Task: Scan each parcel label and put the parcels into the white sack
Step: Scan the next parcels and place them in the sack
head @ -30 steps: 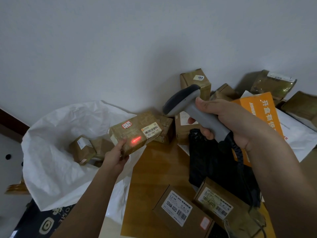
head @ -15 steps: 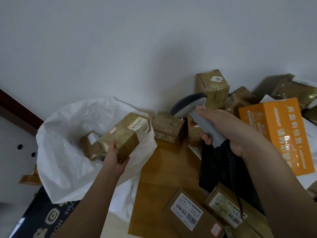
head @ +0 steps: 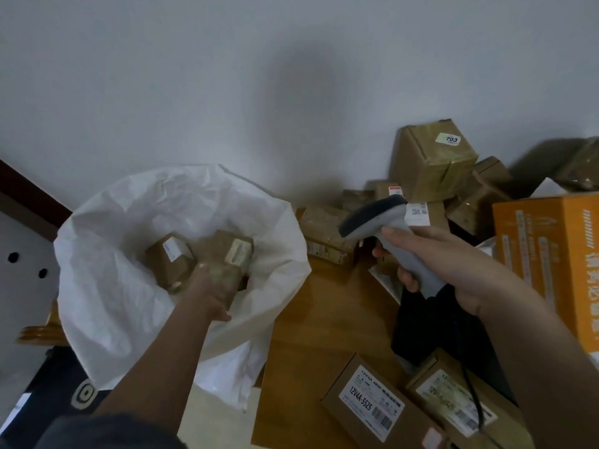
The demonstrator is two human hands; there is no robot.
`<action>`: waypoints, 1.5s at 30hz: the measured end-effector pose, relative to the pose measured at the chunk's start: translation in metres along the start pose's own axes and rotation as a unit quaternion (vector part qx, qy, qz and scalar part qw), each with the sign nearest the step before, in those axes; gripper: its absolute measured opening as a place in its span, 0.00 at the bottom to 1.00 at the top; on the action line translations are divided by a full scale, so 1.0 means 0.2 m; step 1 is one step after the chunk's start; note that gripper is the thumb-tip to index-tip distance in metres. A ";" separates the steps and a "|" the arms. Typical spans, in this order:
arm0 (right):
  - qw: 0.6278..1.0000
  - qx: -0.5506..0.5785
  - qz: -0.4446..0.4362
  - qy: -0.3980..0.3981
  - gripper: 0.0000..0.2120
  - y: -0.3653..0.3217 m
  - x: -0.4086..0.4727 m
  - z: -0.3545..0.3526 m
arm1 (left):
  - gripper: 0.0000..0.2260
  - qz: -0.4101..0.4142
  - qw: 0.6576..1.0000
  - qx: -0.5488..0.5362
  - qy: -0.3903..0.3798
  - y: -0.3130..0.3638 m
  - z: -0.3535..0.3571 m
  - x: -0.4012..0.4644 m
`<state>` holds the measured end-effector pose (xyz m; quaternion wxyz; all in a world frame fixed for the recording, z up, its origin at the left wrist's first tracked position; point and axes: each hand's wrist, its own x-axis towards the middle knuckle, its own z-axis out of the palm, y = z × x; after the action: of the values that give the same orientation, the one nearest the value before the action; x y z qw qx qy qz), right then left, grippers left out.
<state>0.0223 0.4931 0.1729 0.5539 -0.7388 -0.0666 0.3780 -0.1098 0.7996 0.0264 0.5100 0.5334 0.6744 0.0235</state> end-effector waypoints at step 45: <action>0.994 -0.040 0.070 -0.080 0.12 0.54 -0.23 -0.68 | 0.43 0.461 0.432 0.767 -0.114 -1.14 0.92 -0.77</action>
<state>0.0405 0.3242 0.1157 0.4889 -0.7310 -0.0740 0.4703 -0.1513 0.4928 -0.0899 -0.1230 0.9350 0.0052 -0.3325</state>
